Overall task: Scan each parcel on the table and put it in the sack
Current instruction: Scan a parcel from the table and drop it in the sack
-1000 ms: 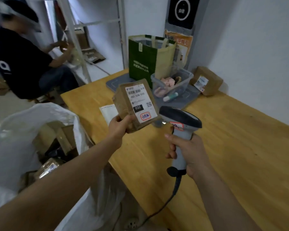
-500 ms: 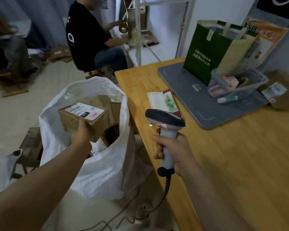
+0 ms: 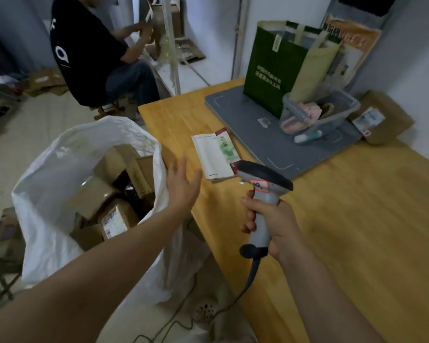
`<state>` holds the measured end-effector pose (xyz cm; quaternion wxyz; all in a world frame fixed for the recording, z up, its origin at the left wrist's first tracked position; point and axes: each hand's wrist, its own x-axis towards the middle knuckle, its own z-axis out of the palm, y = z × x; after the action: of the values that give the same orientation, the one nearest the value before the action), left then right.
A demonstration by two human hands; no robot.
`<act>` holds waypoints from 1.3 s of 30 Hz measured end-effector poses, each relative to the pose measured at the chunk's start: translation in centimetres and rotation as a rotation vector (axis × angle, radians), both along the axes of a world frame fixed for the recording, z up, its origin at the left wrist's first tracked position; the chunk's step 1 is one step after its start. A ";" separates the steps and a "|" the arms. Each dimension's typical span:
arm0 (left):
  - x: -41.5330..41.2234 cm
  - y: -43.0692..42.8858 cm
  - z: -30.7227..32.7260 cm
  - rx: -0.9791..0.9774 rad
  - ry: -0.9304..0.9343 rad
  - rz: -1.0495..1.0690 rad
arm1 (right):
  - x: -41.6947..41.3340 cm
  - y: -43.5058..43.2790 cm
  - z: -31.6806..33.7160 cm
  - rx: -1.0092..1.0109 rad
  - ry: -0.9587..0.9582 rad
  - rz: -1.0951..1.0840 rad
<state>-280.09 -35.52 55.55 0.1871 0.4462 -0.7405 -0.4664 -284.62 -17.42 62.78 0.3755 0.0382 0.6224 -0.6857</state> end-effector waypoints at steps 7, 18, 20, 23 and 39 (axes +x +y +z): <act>-12.7 9.6 3.4 -0.193 0.065 -0.573 | -7.6 7.8 3.9 -0.282 -0.162 -0.412; -32.2 22.1 5.8 -0.384 -0.033 -1.017 | -21.2 19.8 5.7 -0.499 -0.145 -0.821; -36.1 24.0 4.7 -0.453 -0.092 -1.058 | -23.1 20.2 3.1 -0.425 -0.173 -0.828; -41.7 26.3 2.9 -0.534 -0.170 -1.091 | -25.8 20.5 -0.6 -0.287 -0.204 -0.819; -61.1 29.5 -4.1 -0.540 -0.155 -0.693 | -31.8 19.9 -9.7 -0.273 -0.241 -0.687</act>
<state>-341.15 -6.05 51.46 0.0734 0.1404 -0.9535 -0.2565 -316.43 2.51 53.12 0.1958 0.2744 0.4279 -0.8386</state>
